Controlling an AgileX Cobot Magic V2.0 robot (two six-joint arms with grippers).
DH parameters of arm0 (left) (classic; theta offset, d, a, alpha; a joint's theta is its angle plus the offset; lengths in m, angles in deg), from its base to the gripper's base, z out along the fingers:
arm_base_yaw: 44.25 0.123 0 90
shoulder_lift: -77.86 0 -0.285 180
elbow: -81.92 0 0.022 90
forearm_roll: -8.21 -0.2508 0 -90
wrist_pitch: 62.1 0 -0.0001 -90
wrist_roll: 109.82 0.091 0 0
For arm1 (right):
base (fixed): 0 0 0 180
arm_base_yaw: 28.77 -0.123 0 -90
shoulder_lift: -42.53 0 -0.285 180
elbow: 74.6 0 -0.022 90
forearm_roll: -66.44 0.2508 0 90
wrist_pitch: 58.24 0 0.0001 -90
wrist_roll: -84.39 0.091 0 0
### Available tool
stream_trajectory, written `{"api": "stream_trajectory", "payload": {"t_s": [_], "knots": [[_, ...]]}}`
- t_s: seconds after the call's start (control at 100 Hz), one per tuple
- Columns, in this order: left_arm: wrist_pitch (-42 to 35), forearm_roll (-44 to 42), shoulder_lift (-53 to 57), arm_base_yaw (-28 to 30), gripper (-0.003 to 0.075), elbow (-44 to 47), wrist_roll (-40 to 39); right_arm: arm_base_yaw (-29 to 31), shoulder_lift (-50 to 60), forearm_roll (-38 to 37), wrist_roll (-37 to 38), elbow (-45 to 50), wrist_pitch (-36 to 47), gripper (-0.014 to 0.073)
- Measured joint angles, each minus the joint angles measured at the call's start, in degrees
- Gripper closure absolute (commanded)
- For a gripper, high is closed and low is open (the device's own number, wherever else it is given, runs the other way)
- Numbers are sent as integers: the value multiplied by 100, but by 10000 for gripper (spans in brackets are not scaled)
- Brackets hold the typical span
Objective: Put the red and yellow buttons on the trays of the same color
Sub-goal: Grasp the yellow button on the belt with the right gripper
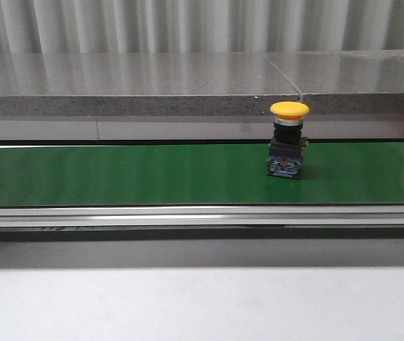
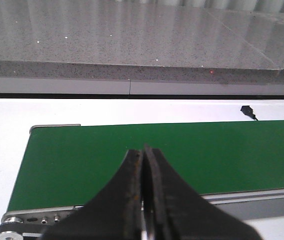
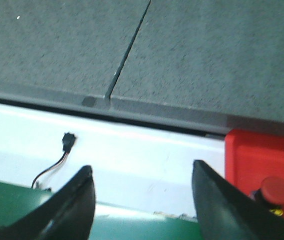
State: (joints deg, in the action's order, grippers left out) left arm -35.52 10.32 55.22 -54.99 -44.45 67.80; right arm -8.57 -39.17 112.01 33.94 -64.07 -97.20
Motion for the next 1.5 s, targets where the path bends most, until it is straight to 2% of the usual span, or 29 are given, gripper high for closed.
{"api": "stream_trajectory", "payload": {"t_s": [0.27,0.4,0.45,0.6,1.3,1.42,1.5], "knots": [[0,0,0,0,741,0,0,-316,371,0,-261,1381,-245,155],[0,0,0,0,741,0,0,-708,371,-23,-562,1804,-87,150],[0,0,0,0,741,0,0,-898,371,-23,-681,1875,-22,120],[0,0,0,0,741,0,0,-1356,320,-23,-915,1900,56,27],[0,0,0,0,741,0,0,-2159,-962,1,-999,1649,767,29],[0,0,0,0,741,0,0,-2159,-1218,36,-999,1507,860,44],[0,0,0,0,741,0,0,-2159,-1377,48,-999,1472,922,129]]}}
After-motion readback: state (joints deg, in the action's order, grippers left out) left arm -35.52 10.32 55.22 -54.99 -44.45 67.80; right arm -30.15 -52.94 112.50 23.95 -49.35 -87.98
